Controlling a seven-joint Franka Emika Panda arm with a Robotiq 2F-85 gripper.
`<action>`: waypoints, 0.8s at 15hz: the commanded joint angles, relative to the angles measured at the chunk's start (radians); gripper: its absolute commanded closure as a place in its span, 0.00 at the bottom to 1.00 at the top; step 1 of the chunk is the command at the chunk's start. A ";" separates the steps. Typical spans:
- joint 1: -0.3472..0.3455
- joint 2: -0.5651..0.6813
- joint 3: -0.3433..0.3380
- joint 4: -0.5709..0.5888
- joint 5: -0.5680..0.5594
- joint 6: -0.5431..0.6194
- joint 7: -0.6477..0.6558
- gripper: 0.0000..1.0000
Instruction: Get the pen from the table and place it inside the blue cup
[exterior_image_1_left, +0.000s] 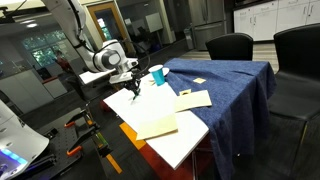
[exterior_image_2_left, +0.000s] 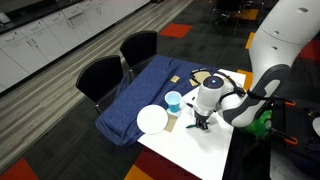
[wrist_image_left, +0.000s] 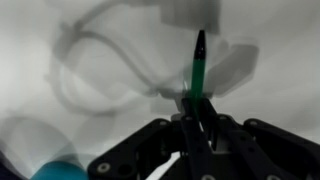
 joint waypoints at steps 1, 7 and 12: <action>0.015 -0.112 -0.025 -0.063 -0.008 -0.022 0.072 0.97; 0.029 -0.296 -0.079 -0.141 -0.016 -0.051 0.143 0.97; 0.013 -0.444 -0.107 -0.147 -0.035 -0.183 0.193 0.97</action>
